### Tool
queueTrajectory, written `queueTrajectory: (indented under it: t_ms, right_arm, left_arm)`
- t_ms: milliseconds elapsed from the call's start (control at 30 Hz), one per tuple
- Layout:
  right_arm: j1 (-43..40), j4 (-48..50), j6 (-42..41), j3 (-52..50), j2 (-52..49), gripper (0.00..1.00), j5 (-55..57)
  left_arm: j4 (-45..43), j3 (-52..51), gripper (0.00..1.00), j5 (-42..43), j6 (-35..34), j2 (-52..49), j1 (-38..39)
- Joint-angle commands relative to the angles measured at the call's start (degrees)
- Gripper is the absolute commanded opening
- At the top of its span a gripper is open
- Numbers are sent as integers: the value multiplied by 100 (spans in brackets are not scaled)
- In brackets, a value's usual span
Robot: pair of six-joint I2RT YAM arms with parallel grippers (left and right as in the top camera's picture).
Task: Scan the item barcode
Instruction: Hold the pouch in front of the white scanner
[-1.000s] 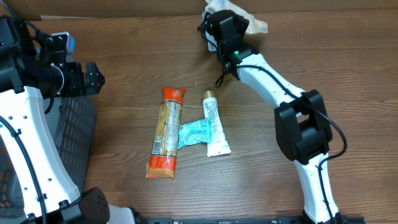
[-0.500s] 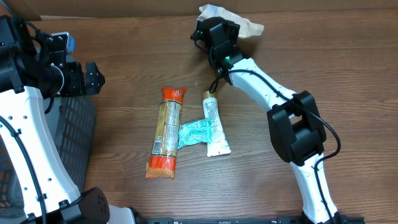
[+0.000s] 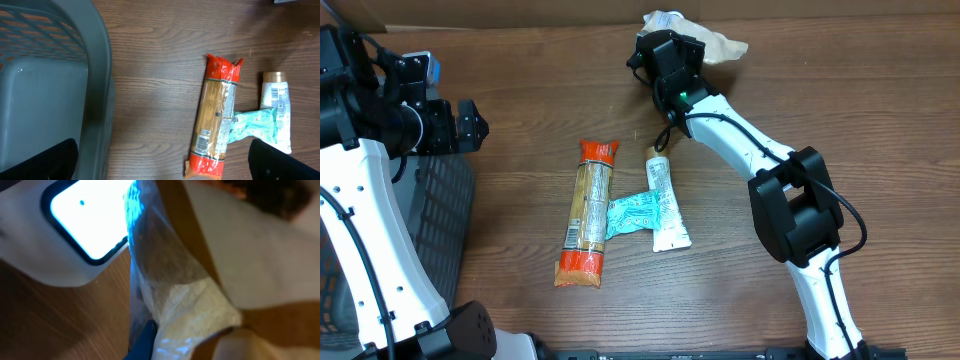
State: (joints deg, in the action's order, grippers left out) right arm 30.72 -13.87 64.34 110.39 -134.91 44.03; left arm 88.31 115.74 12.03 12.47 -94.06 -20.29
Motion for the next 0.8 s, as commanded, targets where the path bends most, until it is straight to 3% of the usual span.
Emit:
queueTrajectory:
  t_ms: [0,767]
  right_arm:
    - [-48,-111,-50,61,70,4,116]
    - [-262,337,-302,59,13,4,-251]
  left_arm:
    - [-9,-17,100,94,127,-35,7]
    - [-9,-15,100,92,127,-35,7]
